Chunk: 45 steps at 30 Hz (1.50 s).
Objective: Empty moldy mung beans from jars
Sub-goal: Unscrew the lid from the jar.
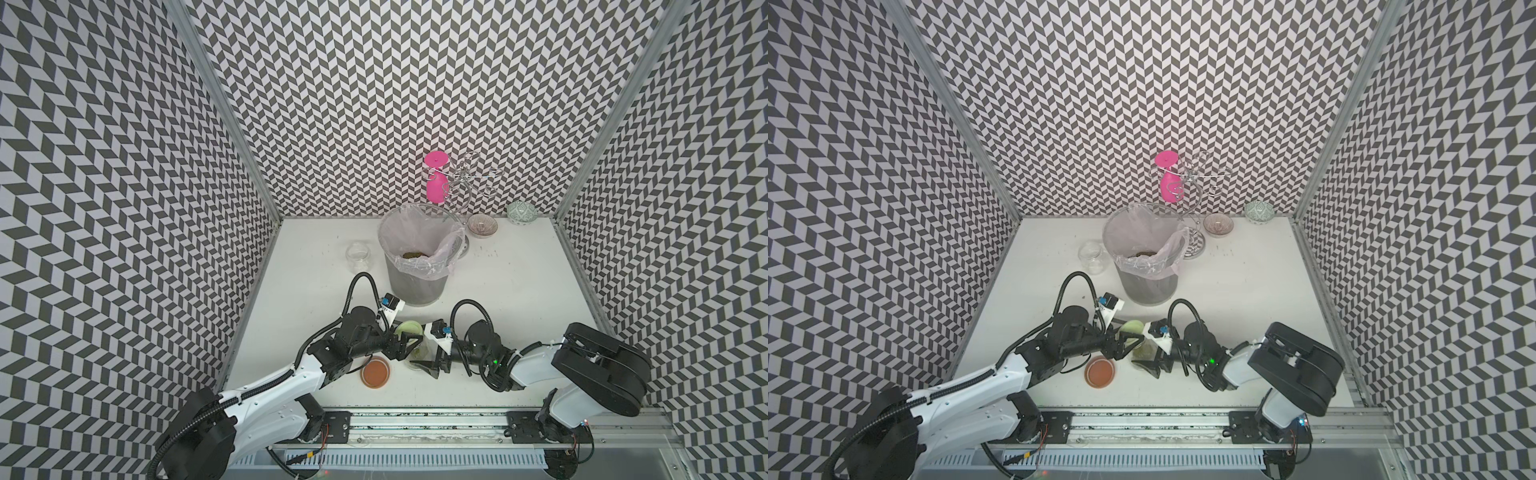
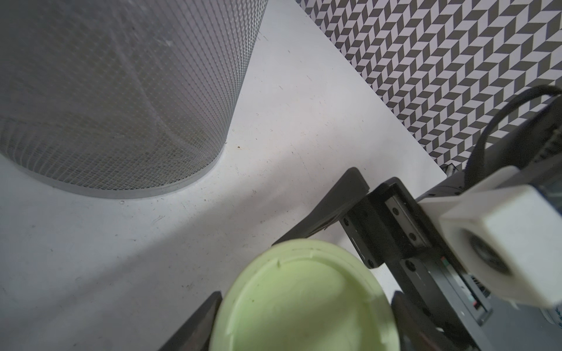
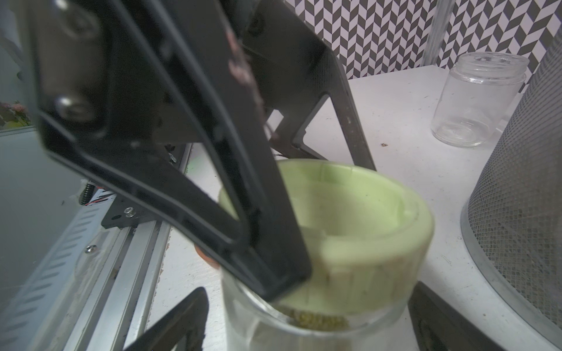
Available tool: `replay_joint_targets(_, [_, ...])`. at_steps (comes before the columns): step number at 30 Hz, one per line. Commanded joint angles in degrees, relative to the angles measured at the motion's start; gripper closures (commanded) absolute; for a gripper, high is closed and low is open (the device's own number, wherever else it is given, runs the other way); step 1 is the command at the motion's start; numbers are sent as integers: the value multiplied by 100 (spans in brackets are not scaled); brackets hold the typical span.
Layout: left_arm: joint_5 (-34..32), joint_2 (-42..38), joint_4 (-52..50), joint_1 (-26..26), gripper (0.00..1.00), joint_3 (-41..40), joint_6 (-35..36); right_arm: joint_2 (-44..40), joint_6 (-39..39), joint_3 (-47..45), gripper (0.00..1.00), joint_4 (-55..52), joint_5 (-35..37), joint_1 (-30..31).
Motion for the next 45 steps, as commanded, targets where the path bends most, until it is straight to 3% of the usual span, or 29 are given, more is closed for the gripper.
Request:
replay_joint_targets(1, [284,-174,496,94,52,8,-121,149,61,117,1,375,92,44])
replay_joint_targets(10, [562,-243,960,194,52,-221,-416,592,401,137,5,1036,-64,44])
replay_joint_targets(21, [373,-417,1087,299,58,-366,-990,318,640,97,33,954,370,121])
replay_joint_targets(29, [-271,-411,538,273,67,-160,-1594,29,471,208,39,553,1625,853])
replay_joint_targets(38, [-824,-337,-362,255,70,96,-2369,65,392,226,43,703,2865,1510])
replay_joint_targets(45, [-1152,-186,-1157,169,68,520,-2504,199,-12,470,44,446,3715,2030])
